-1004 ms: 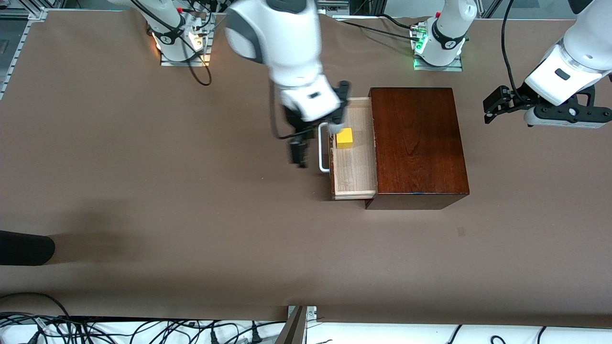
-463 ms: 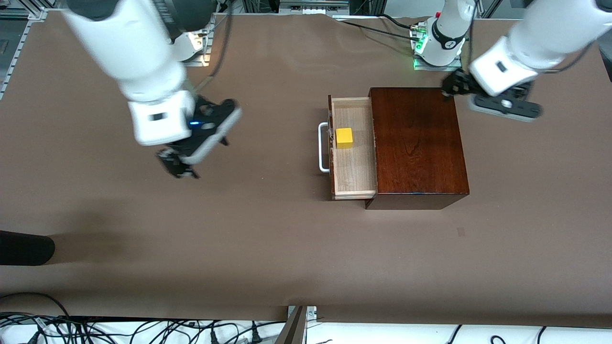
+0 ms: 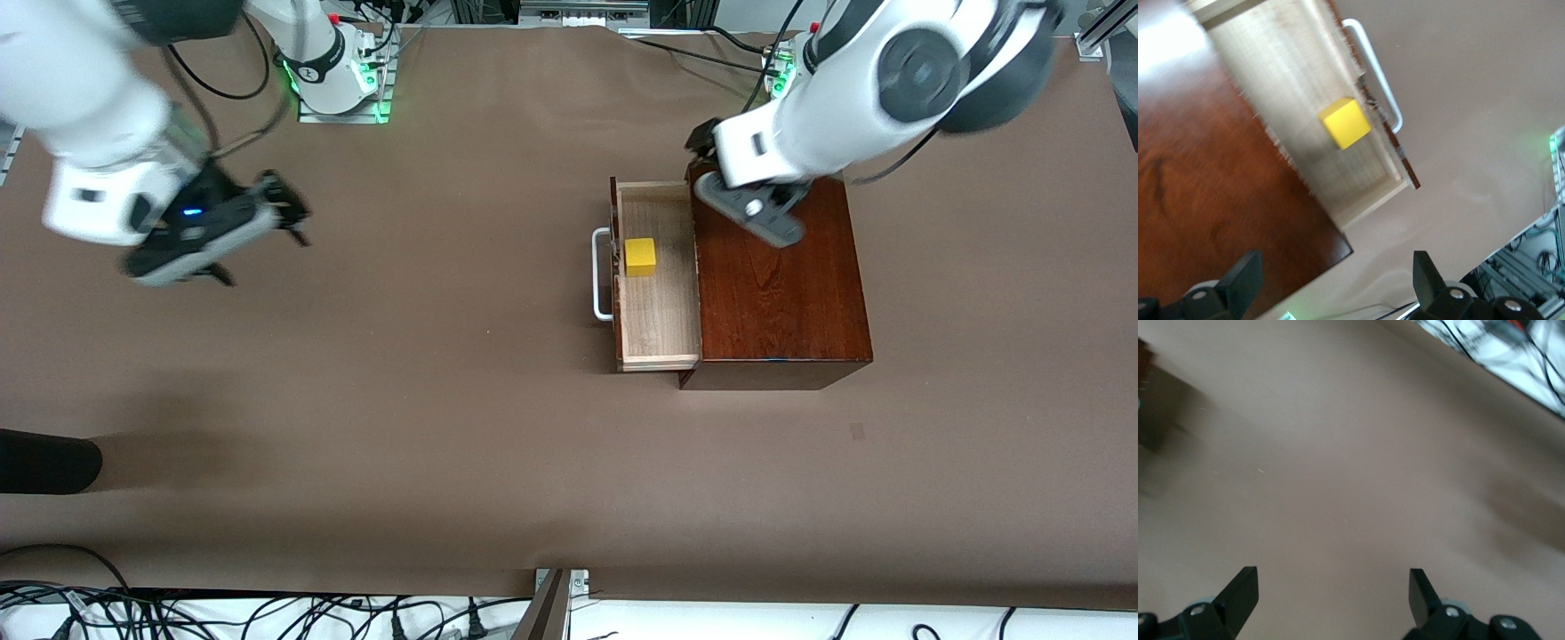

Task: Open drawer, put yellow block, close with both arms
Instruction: 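Withdraw the right gripper while the left gripper reaches the drawer front, then push the drawer shut into the box with the left gripper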

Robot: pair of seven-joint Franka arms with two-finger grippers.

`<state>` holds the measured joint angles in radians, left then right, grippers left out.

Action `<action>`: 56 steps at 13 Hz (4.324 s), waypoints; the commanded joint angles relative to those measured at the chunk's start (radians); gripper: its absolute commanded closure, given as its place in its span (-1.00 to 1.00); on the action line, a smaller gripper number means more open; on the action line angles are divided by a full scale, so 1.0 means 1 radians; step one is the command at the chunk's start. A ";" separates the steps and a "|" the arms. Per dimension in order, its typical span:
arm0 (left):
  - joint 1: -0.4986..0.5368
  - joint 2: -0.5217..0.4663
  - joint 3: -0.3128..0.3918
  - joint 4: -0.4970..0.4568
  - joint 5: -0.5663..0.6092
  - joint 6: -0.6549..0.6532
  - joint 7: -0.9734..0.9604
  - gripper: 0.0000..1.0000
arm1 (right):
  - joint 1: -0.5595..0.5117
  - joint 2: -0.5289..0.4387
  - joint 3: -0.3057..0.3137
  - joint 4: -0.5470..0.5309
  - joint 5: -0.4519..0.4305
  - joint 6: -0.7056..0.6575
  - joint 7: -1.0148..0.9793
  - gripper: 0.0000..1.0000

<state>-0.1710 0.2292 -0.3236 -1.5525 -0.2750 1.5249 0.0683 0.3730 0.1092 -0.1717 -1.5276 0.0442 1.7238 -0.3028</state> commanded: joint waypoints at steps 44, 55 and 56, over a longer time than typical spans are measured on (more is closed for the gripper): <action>-0.159 0.470 0.040 0.169 0.494 -0.011 0.900 -1.00 | -0.148 -0.062 0.031 -0.046 -0.007 -0.063 0.180 -1.00; -0.131 0.421 0.025 0.172 0.493 -0.008 0.880 -1.00 | -0.144 -0.065 0.035 -0.045 -0.010 -0.066 0.183 -1.00; -0.133 0.411 0.023 0.177 0.478 -0.006 0.851 -1.00 | -0.144 -0.065 0.035 -0.045 -0.010 -0.066 0.183 -1.00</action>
<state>-0.3251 0.7004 -0.3333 -1.3572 0.1207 1.4907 0.9223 0.2375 0.0463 -0.1477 -1.5834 0.0417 1.6678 -0.1264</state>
